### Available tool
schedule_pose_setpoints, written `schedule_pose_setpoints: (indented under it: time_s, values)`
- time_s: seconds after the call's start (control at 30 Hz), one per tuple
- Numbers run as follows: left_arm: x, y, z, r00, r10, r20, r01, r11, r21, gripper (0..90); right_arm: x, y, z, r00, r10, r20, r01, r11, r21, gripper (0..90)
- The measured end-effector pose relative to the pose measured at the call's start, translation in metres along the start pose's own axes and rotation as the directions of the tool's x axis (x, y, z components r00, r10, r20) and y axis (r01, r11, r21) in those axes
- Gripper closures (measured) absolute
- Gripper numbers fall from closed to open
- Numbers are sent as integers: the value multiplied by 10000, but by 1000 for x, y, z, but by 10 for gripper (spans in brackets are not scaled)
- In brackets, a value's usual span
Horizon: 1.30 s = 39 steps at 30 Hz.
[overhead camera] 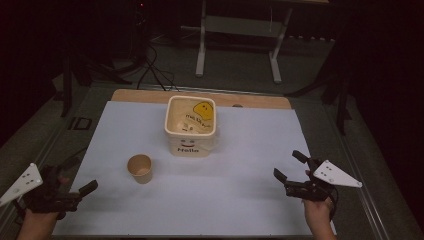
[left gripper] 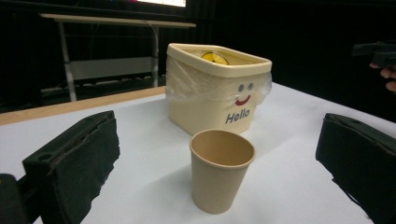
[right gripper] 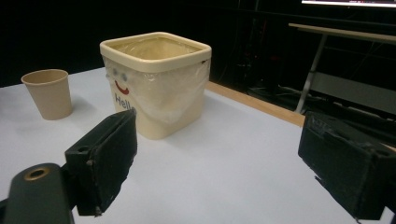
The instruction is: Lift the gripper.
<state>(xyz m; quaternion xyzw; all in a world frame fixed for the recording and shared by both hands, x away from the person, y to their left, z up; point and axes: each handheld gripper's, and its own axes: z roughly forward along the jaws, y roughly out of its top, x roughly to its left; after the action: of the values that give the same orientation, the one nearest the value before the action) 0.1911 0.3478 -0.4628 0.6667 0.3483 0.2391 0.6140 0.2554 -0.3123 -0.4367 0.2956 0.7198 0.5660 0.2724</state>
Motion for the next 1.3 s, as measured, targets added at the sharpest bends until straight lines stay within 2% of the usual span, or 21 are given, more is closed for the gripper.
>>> schedule_pose_setpoints:
  time_s: [0.03,0.07,0.13,0.2,0.23,0.3,0.5,0.67,0.73,0.77,0.9,1.03,1.17,1.3]
  values:
    - [0,0,0,10000,0,0,0,10000,0,3,0,0,0,10000,2,25,-2,10000,-13,118]
    - [1,1,0,9997,-195,156,193,9997,135,3,0,0,-1,10000,58,18,-58,10000,-49,118]
    - [1,1,0,9997,-195,156,193,9997,135,3,0,0,-1,10000,94,9,-94,9999,-48,118]
    - [0,4,-2,9991,-233,357,221,9992,348,3,1,1,-1,10000,96,8,-96,9999,-48,118]
    - [-1,4,-2,9993,-203,306,193,9993,306,2,1,1,-1,9999,113,10,-113,9999,-24,118]
    - [1,7,-3,9978,-389,540,371,9987,346,2,1,0,0,9999,123,-1,-123,9999,4,118]
    - [4,18,-9,9944,-348,1000,332,9993,175,2,2,1,0,9999,136,27,-136,9999,62,118]
    - [5,32,-10,9928,-127,1189,79,9991,411,3,1,1,1,9997,228,0,-228,9997,48,119]
    - [5,32,-10,9928,-127,1189,79,9991,411,3,2,1,1,9998,223,-3,-223,9997,57,119]
    - [7,45,-10,9919,35,1266,-107,9983,566,3,2,2,1,9998,198,4,-198,9998,71,119]
    - [7,57,-8,9898,228,1407,-338,9965,767,3,2,2,0,9996,267,-22,-267,9996,29,119]
    - [5,73,-2,9840,359,1744,-553,9926,1078,3,1,2,1,9996,287,-55,-287,9996,28,119]
    - [5,83,3,9779,459,2041,-763,9867,1435,3,1,1,1,9994,323,-129,-322,9995,74,119]
    - [1,93,13,9712,708,2274,-1161,9744,1923,3,2,2,1,9995,292,-120,-291,9995,80,119]
